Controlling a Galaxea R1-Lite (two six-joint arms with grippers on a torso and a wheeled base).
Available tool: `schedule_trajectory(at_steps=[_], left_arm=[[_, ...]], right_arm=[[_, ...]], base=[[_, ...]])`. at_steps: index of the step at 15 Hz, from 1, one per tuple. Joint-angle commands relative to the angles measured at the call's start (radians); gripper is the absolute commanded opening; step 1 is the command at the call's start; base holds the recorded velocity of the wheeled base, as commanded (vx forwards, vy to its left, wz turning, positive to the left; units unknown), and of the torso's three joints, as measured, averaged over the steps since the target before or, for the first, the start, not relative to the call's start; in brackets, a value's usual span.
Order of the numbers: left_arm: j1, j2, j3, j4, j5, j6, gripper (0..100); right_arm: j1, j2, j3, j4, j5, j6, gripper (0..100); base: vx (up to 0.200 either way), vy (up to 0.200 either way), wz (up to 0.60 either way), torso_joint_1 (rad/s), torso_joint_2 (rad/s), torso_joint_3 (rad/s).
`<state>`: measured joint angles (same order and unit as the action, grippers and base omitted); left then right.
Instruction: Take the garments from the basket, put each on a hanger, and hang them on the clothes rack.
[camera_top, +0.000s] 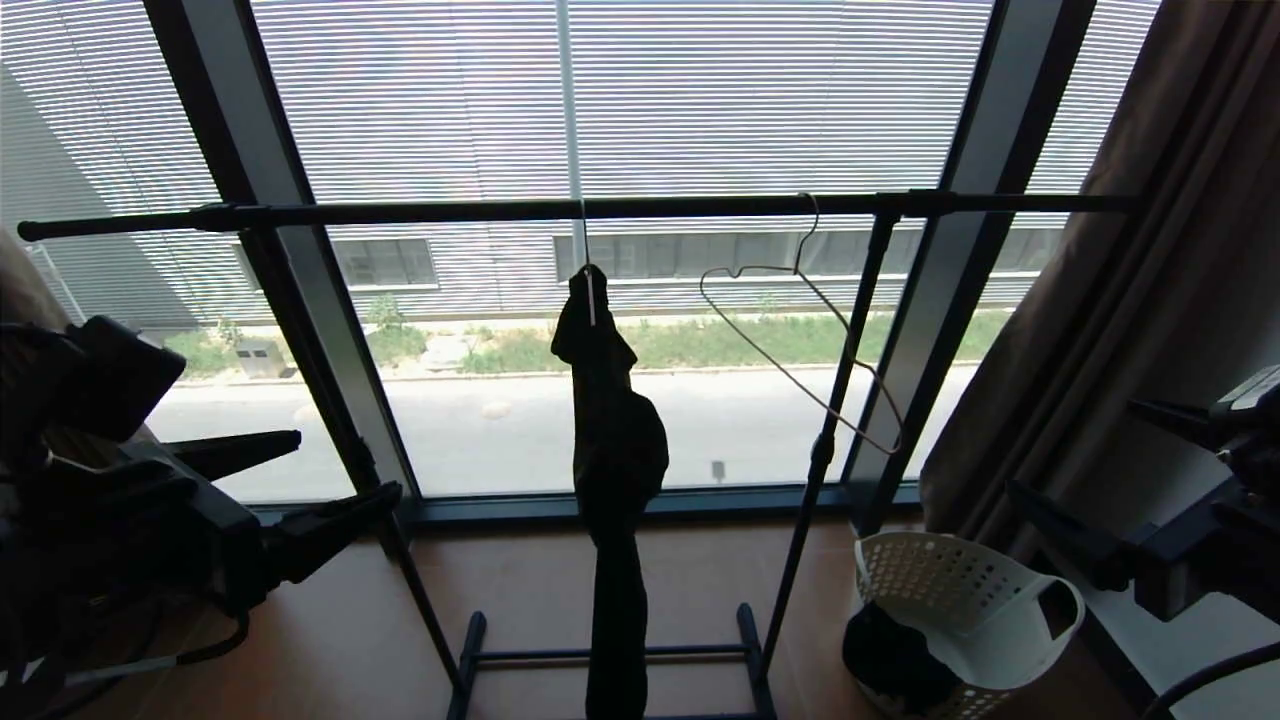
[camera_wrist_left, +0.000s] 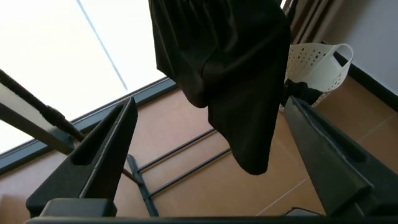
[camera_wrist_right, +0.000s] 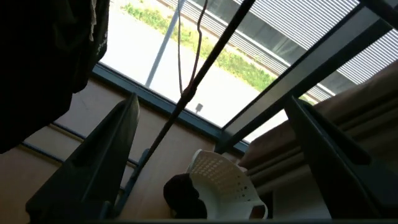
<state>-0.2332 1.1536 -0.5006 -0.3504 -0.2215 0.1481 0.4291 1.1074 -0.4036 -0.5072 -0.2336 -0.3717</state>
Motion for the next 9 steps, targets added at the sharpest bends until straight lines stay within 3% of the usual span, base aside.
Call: schedule_trajectory(at_steps=[1,3,4,5,6,9], left_arm=[[0.054,-0.380,0.251,0.013,0.005,0.024,100],[0.060,-0.483,0.313,0.030,0.005,0.024,100],[0.058,-0.563,0.358,0.065,0.001,0.024,100],[0.058,-0.572,0.363,0.071,0.001,0.024,100],[0.057,-0.686,0.413,0.153,-0.001,0.022,100],[0.060,-0.937,0.478,0.306,0.005,0.019,100]], right_arm=[[-0.004,-0.317,0.005,0.251,-0.069,0.036,100],[-0.021,-0.451,0.008,0.385,-0.073,0.045,100],[-0.079,-0.546,0.019,0.469,-0.072,0.071,100],[-0.089,-0.558,0.022,0.481,-0.072,0.074,100],[-0.210,-0.699,0.068,0.564,-0.067,0.093,100],[-0.374,-0.917,0.213,0.578,-0.062,0.123,100]], base=[[0.000,0.000,0.00,0.000,0.00,0.000],[0.000,0.000,0.00,0.000,0.00,0.000],[0.000,0.000,0.00,0.000,0.00,0.000],[0.000,0.000,0.00,0.000,0.00,0.000],[0.000,0.000,0.00,0.000,0.00,0.000],[0.000,0.000,0.00,0.000,0.00,0.000]])
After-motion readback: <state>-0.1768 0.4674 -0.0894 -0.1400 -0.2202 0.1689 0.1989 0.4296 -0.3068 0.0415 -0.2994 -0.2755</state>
